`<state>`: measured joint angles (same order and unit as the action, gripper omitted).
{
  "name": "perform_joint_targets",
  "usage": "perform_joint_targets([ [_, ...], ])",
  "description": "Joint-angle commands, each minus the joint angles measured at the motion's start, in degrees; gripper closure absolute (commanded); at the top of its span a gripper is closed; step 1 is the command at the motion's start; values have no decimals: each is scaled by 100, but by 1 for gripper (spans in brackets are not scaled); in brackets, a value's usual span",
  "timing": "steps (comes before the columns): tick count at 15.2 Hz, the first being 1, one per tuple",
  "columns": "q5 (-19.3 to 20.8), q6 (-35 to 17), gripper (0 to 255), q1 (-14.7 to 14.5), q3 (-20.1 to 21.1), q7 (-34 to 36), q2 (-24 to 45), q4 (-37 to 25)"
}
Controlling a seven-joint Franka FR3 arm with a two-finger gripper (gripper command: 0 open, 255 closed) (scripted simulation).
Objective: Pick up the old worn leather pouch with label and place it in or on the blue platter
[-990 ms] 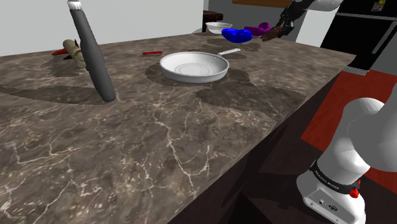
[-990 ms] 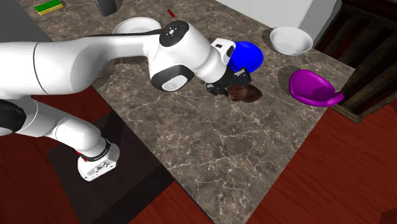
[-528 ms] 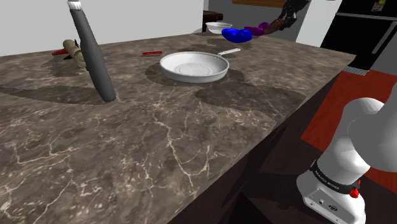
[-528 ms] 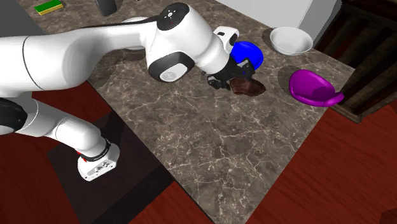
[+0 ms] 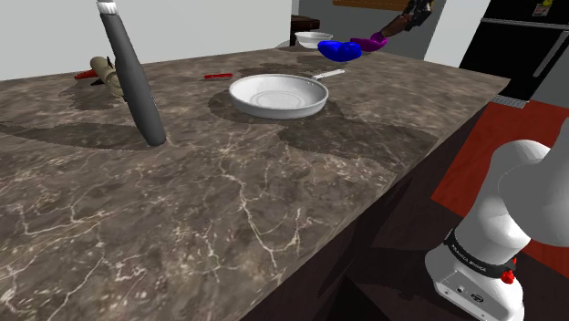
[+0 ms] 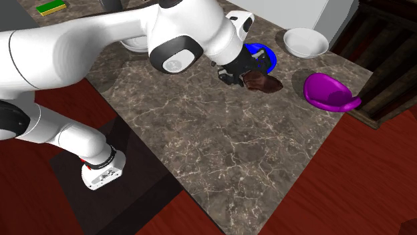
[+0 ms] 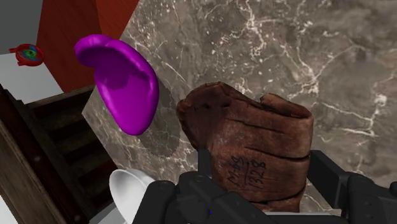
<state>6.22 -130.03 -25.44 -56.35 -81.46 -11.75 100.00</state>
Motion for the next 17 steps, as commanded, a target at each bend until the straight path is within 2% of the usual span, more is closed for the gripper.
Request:
perform_joint_targets([
  [1, -86, 164, 255, -38, -49, -50, 73, -216],
  [7, -316, 612, 255, -119, -180, -171, 275, -792],
  [12, -1158, 740, 255, -305, -371, -153, 1277, -1446],
  [17, -2126, 1086, 255, 48, -230, -145, 2406, -2401],
])
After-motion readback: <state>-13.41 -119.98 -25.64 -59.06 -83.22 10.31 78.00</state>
